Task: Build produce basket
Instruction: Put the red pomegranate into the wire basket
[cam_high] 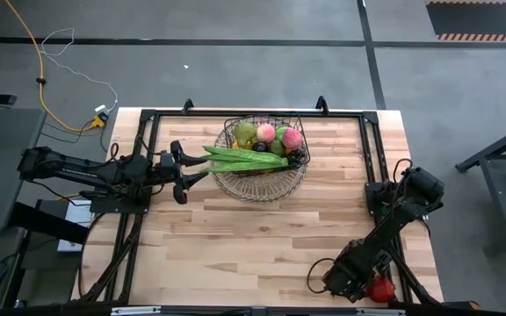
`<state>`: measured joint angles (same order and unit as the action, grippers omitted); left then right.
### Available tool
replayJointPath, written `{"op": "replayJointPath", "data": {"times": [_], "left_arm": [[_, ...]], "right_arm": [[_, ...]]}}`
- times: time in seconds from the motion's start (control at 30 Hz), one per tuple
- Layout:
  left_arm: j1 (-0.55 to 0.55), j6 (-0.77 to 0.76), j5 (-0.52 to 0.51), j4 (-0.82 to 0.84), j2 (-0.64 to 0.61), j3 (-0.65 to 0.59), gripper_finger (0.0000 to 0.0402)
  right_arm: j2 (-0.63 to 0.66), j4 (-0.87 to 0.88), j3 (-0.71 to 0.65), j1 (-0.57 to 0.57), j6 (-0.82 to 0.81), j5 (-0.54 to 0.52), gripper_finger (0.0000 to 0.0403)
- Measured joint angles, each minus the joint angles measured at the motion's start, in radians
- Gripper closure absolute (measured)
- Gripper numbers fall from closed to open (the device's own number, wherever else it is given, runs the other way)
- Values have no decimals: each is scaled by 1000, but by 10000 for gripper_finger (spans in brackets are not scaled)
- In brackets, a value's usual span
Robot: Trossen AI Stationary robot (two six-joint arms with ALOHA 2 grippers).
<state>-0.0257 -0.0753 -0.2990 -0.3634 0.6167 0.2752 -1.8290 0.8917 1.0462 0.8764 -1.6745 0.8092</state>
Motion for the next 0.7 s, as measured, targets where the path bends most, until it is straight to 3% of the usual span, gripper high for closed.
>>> {"op": "replayJointPath", "data": {"times": [0.27, 0.5, 0.7], "left_arm": [[0, 0, 0, 0, 0, 0, 210], [0, 0, 0, 0, 0, 0, 210], [0, 0, 0, 0, 0, 0, 211]], "right_arm": [[0, -26, -1, 0, 0, 11, 132], [0, -37, -2, 0, 21, 17, 139], [4, -32, -2, -19, 139, 30, 142]]}}
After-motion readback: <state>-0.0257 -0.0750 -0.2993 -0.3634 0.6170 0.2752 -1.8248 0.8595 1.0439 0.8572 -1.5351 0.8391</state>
